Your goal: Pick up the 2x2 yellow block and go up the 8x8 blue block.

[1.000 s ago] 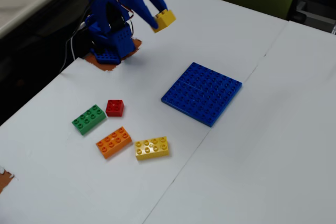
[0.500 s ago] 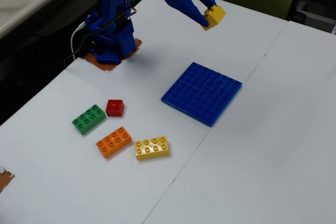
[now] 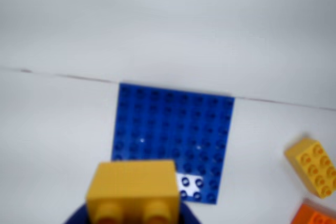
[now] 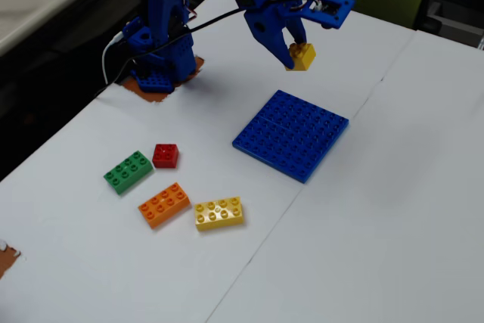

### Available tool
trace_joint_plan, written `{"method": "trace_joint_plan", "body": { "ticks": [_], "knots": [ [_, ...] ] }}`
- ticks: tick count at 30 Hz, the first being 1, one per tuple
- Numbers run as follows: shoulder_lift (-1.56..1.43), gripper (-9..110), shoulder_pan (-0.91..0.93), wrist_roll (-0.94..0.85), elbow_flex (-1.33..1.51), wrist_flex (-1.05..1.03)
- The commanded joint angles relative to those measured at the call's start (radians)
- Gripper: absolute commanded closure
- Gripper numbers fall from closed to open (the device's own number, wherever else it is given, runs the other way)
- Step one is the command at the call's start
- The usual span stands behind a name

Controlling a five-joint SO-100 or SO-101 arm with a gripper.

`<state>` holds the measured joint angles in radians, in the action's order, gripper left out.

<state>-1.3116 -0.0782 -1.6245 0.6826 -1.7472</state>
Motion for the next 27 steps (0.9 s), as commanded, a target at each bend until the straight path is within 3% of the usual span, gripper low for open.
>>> {"method": "trace_joint_plan", "body": {
  "ticks": [1,27],
  "knots": [
    [-0.046,101,0.02,-0.003,0.029,-0.005],
    [0.137,101,0.158,0.058,-0.055,0.046]
  ]
}}
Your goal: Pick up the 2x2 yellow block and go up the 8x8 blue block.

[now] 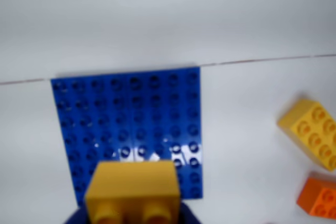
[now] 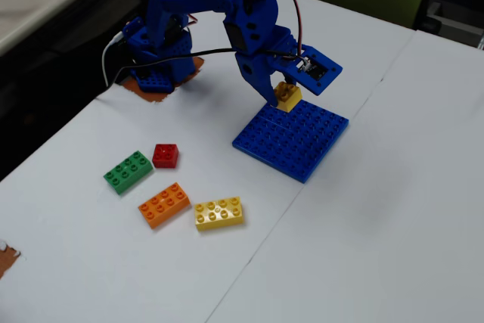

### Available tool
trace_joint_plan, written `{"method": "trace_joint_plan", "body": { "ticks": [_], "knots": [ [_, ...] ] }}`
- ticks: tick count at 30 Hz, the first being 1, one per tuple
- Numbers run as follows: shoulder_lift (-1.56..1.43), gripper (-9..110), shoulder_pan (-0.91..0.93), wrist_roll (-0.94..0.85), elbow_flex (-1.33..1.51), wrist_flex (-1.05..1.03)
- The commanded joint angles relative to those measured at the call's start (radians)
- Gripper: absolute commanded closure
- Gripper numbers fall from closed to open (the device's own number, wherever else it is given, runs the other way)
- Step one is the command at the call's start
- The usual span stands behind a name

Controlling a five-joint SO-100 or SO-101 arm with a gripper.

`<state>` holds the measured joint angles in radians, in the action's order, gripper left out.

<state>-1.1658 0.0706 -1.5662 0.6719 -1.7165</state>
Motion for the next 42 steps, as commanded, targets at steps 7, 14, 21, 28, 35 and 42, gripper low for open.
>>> {"method": "trace_joint_plan", "body": {
  "ticks": [7,14,21,28,35,42],
  "knots": [
    [0.002,101,-0.005,-0.043,-0.044,0.0],
    [0.003,101,-0.009,-0.063,-0.044,-0.017],
    [0.02,101,-0.012,-0.064,-0.044,-0.02],
    [0.028,101,-0.012,-0.067,-0.044,-0.02],
    [0.028,101,-0.012,-0.071,-0.038,-0.02],
    [0.023,101,-0.017,-0.072,-0.037,-0.02]
  ]
}}
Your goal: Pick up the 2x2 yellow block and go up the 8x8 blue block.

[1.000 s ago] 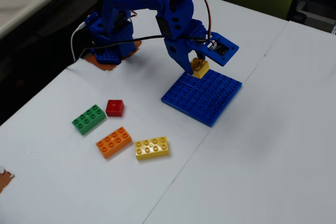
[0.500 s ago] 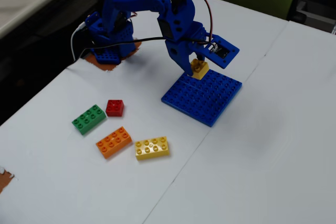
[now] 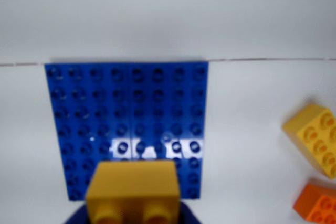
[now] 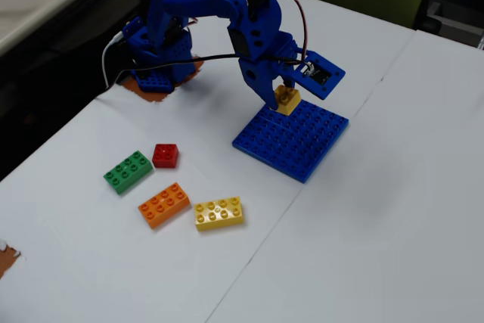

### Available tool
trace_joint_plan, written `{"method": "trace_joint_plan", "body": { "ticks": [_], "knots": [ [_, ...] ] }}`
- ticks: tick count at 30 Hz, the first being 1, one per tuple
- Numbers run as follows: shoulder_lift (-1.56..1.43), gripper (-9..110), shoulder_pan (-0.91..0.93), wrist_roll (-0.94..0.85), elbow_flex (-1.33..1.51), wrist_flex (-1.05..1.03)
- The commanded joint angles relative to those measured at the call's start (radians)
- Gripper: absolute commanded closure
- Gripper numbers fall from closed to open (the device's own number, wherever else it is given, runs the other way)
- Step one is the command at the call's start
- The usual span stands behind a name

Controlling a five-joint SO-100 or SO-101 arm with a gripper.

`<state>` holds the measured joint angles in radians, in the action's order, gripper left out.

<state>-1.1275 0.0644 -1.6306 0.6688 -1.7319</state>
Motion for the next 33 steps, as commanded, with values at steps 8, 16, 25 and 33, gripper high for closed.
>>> {"method": "trace_joint_plan", "body": {
  "ticks": [8,16,25,33],
  "knots": [
    [-0.017,101,-0.015,-0.011,-0.029,-0.006],
    [-0.02,101,-0.018,-0.012,-0.021,-0.006],
    [-0.021,101,-0.021,-0.017,-0.02,-0.011],
    [-0.02,101,-0.023,-0.017,-0.02,-0.011]
  ]
}}
